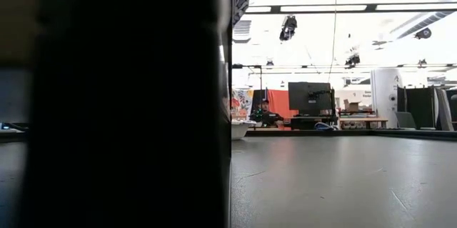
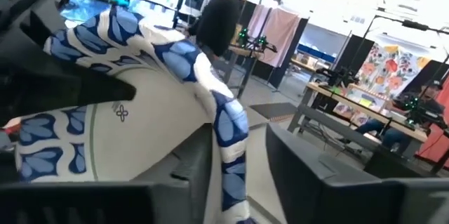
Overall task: Place and stack bowls onto a shelf
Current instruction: Stack the white patterned bowl on top of the white patterned bowl on the shelf
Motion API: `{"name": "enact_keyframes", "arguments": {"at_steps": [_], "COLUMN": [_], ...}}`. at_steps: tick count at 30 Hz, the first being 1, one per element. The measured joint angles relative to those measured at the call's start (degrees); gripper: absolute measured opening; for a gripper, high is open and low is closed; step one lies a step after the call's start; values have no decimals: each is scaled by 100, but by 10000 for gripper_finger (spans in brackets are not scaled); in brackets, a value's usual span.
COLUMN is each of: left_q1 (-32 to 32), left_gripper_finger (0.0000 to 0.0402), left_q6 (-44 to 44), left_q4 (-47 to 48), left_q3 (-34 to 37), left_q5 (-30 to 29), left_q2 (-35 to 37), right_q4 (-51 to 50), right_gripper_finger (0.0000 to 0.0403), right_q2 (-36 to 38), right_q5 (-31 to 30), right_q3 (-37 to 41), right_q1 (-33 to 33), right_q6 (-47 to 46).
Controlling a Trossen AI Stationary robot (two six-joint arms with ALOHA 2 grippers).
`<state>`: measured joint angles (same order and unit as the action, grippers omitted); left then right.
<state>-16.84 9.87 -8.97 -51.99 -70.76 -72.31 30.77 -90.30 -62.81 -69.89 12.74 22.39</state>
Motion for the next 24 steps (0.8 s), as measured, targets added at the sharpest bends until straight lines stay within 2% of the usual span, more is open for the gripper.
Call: {"name": "enact_keyframes", "arguments": {"at_steps": [4,10,12,16,18,20,24], "left_q1": [50,174,197,199,203,240,340], "left_gripper_finger": [3,3,3,3,3,3,3], "left_q6": [-30,-202,-272,-511,-781,-1142,-1960], "left_q4": [17,47,131,410,586,895,1884], "left_q3": [0,0,0,2,2,-31,-285], "left_q5": [-2,-2,-4,83,560,1299,2554], "left_q2": [-2,-2,-2,-2,5,9,11], "right_q4": [-769,-2907,-3743,-5162,-5697,-6230,-7338], "right_gripper_finger": [158,208,219,231,235,238,240], "right_q2": [215,723,971,1456,1667,1852,2205], "right_q5": [-6,89,401,1483,1944,2228,2285], "right_q3": [0,0,0,0,0,0,0], "right_q1": [19,46,78,102,109,129,197], "right_q6": [-636,-2644,-3319,-4488,-4886,-5183,-5843]}}
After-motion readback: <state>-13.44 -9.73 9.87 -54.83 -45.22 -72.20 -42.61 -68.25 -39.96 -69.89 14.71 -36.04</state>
